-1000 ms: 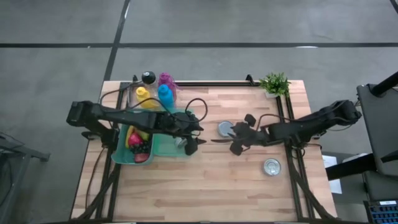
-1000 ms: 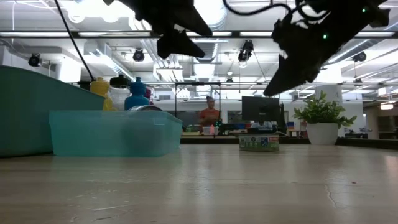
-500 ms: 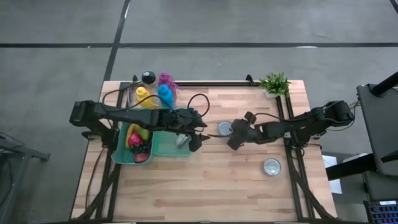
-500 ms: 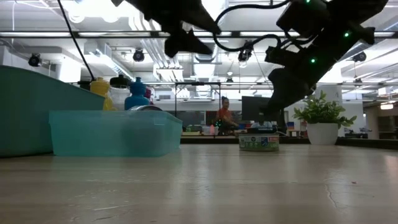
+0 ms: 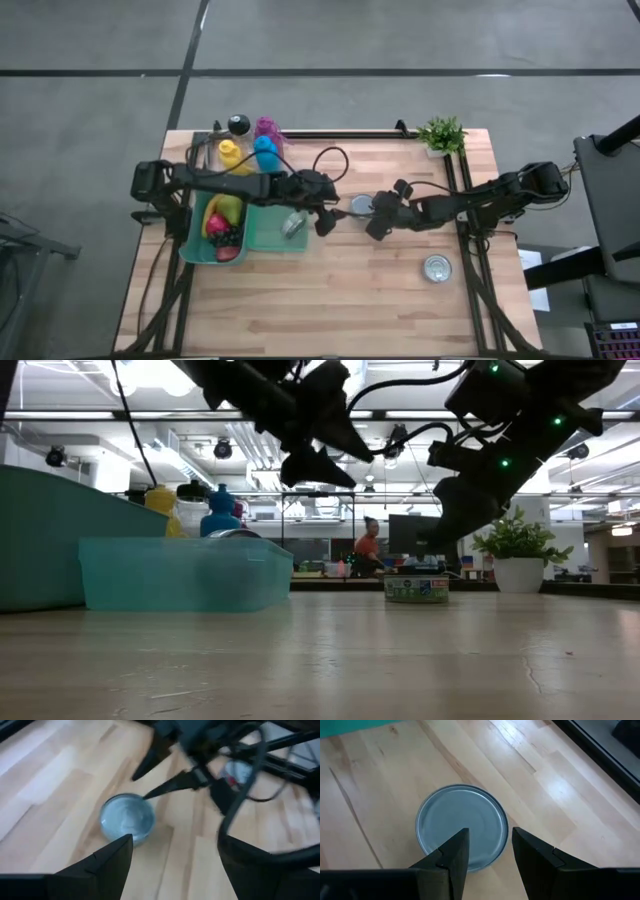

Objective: Pick & Place Food Item
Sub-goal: Put the green tuna can into the light green bin

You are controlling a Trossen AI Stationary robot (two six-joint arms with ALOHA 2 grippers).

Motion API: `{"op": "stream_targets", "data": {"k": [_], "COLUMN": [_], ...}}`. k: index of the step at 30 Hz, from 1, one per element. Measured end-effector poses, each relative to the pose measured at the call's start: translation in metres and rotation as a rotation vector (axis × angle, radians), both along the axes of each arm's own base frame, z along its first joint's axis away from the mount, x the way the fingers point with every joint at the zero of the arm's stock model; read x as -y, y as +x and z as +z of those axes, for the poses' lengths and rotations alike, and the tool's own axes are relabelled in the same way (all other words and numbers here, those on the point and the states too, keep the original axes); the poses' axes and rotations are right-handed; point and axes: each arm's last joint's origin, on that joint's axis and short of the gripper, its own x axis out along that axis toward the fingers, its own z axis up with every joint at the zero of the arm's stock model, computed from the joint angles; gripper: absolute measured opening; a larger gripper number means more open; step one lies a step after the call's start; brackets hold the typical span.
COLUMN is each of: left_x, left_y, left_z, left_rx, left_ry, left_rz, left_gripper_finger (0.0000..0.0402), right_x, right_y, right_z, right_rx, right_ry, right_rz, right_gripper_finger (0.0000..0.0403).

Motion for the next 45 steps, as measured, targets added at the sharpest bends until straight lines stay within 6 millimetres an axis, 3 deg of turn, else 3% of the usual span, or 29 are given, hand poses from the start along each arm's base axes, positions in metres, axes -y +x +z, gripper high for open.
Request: {"op": "stream_targets", "data": {"k": [9, 16, 21, 26, 34, 45], "left_x": [-0.024, -0.025, -0.033, -0.041, -0.045, -0.048], "left_y": [-0.003, 0.012, 0.021, 0.024, 0.024, 0.027], "left_z": [-0.009, -0.045, -0.055, -0.06, -0.055, -0.055], "left_rx": [-0.028, -0.082, -0.094, -0.103, -0.09, -0.079], "left_ry": [0.001, -0.086, -0.096, -0.099, -0.101, -0.06], "left_rz": [0.062, -0.019, -0.012, 0.006, 0.019, -0.006], "left_gripper_finger": [0.0296, 0.0296, 0.0296, 0.0296, 0.0296, 0.0296], "right_x": [0.0, 0.0, 0.0, -0.002, 0.001, 0.007], "right_y": [-0.001, -0.004, -0.007, -0.007, -0.036, -0.079], "right_z": [-0.003, -0.006, -0.009, 0.008, 0.025, -0.006], "right_rx": [-0.009, -0.015, 0.011, 0.131, 0.234, 0.387], "right_ry": [-0.001, 0.0, 0.026, 0.007, 0.024, 0.137], "right_rz": [0.0, -0.003, -0.038, 0.013, 0.04, 0.001], "right_gripper_finger": [0.0147, 0.0147, 0.0147, 0.0147, 0.0147, 0.0147]}}
